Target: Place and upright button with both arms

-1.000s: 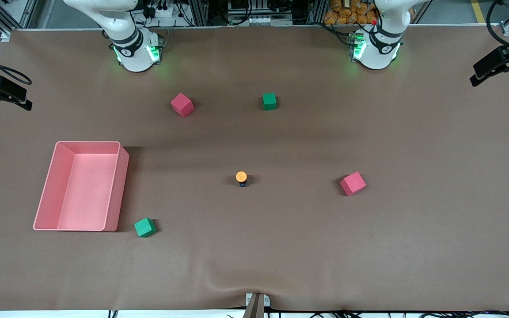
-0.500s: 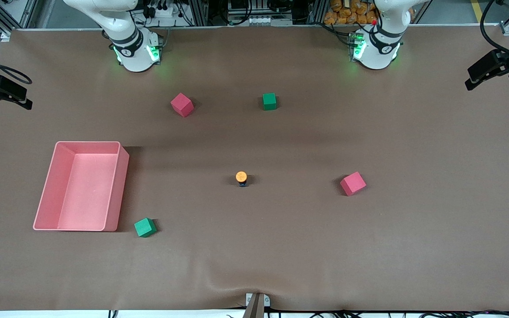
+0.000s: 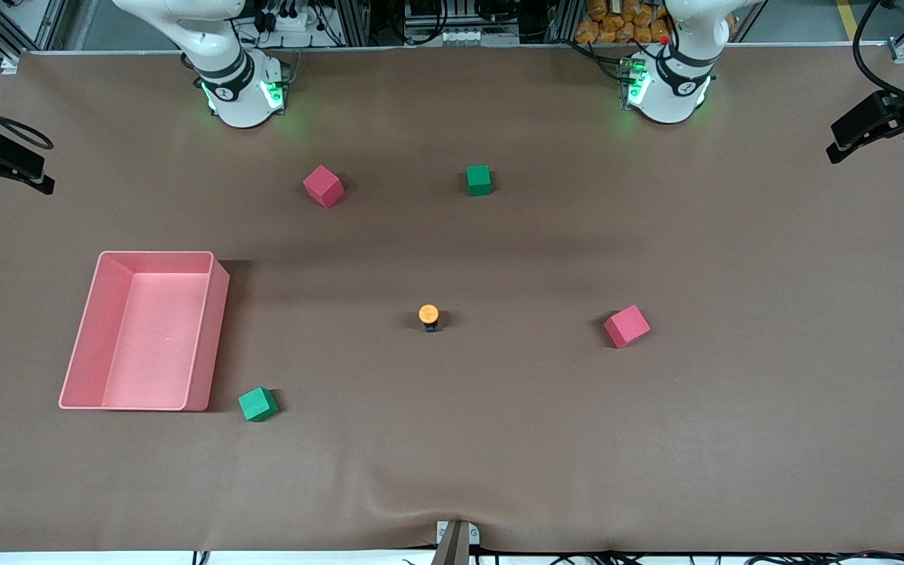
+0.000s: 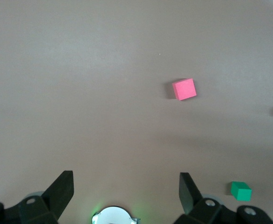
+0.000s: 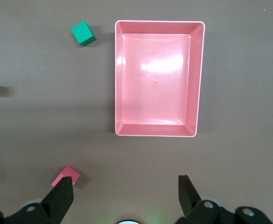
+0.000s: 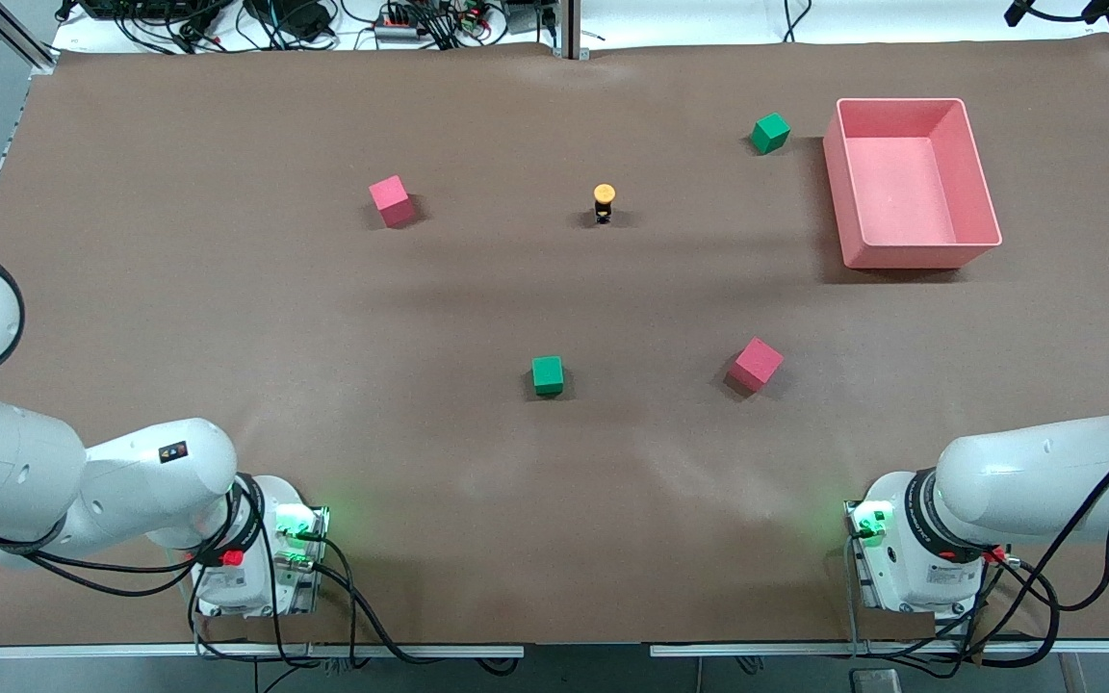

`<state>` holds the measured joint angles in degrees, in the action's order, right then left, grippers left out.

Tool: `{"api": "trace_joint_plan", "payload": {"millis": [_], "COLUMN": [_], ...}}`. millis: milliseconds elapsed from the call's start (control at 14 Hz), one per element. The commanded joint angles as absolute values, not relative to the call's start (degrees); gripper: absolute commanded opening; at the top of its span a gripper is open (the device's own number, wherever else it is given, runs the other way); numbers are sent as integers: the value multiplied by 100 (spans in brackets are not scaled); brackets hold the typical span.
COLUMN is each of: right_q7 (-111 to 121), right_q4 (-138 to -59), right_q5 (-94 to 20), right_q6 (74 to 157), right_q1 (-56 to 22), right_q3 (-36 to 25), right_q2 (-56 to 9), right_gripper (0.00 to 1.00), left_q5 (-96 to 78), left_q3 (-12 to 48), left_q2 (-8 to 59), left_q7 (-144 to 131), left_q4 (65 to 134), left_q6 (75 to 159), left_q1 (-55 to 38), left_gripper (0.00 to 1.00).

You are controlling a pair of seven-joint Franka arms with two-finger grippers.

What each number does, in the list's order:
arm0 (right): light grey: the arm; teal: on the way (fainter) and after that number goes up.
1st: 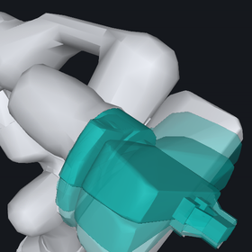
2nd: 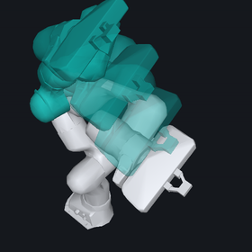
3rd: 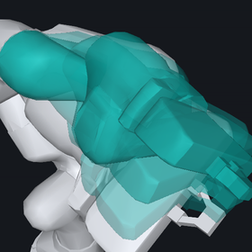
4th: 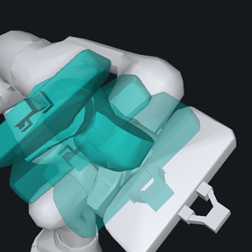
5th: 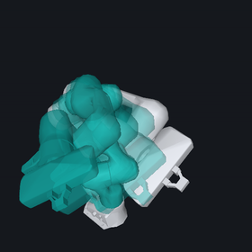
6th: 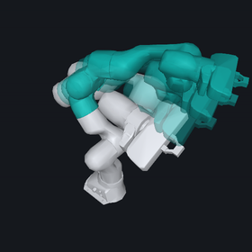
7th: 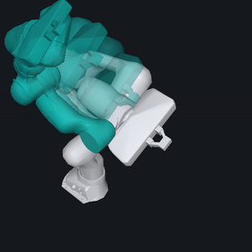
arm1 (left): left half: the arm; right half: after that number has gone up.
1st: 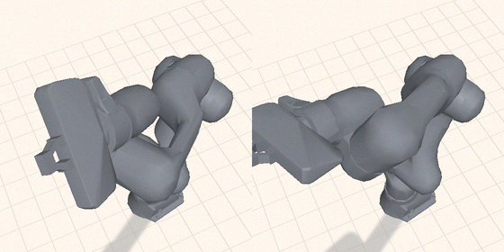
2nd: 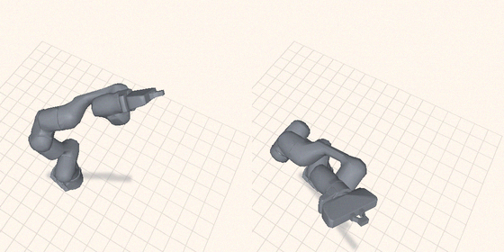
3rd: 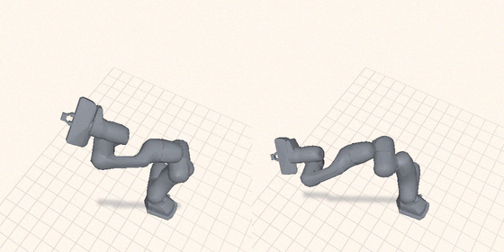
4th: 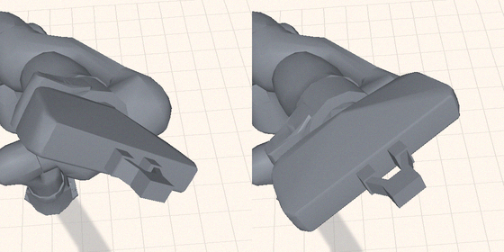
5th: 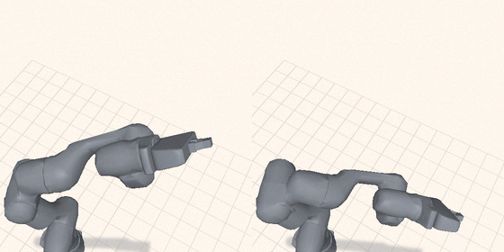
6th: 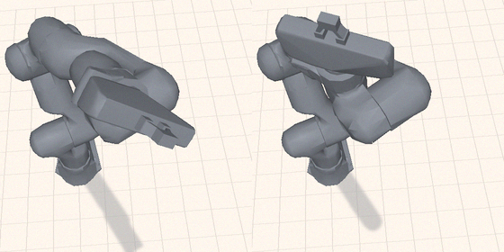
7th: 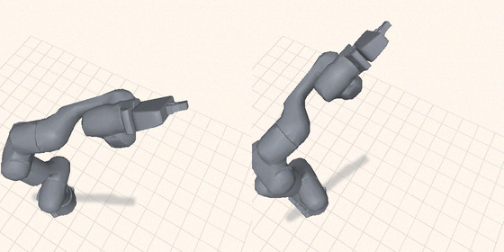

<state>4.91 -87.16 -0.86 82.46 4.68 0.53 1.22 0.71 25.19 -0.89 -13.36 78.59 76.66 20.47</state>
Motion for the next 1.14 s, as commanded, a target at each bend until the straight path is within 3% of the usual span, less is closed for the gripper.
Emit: {"api": "trace_joint_plan", "payload": {"millis": [0,143,357,643,1071], "right_q7": [598,606,606,606,606], "right_q4": [-8754,-8754,-8754,-8754,-8754], "right_q5": [-167,-167,-167,-167,-167], "right_q6": [8200,8209,8209,8200,8200], "right_q1": [606,606,598,606,598], "right_q3": [132,132,132,132,132], "right_q2": [229,220,220,220,220], "right_gripper": [100,100,100,100,100], "left_q5": [35,35,35,35,79], "left_q3": [1702,1057,766,703,642], "left_q2": [-193,-211,-351,-755,-712], "left_q7": [-1318,-1275,-1274,-1274,-1248], "left_q4": [7980,8042,8296,8903,8824], "left_q6": [7822,7805,7778,7822,7770], "left_q1": [1333,801,502,466,475], "left_gripper": [100,100,100,100,100]}}
